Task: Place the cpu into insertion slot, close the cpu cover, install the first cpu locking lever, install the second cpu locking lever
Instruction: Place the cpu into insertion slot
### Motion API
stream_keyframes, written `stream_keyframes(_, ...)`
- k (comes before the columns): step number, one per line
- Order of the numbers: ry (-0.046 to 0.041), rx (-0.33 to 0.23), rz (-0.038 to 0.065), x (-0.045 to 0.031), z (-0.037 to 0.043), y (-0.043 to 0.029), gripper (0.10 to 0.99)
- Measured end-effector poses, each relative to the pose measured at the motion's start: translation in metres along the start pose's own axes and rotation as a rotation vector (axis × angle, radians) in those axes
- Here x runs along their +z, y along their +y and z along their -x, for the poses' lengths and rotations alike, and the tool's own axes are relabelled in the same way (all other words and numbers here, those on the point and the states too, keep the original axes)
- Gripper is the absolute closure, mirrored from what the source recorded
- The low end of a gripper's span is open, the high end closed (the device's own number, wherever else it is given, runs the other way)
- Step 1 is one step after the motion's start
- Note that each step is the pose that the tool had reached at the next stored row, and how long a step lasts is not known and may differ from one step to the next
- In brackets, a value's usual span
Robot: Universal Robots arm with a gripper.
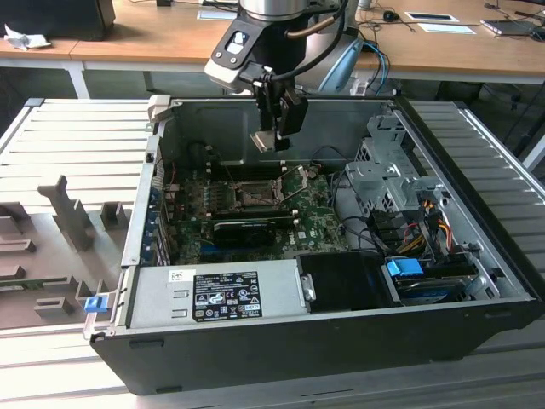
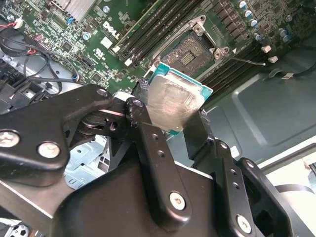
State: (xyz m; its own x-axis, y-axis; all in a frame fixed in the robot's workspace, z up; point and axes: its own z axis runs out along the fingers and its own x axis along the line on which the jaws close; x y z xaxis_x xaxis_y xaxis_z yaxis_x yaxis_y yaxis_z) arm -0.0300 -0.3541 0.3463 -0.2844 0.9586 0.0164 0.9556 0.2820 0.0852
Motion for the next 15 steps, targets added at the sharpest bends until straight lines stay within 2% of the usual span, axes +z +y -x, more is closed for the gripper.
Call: stream_keyframes(15,-0.0032,0.036,0.001,0.0043,0.0001,-0.0004,0.557)
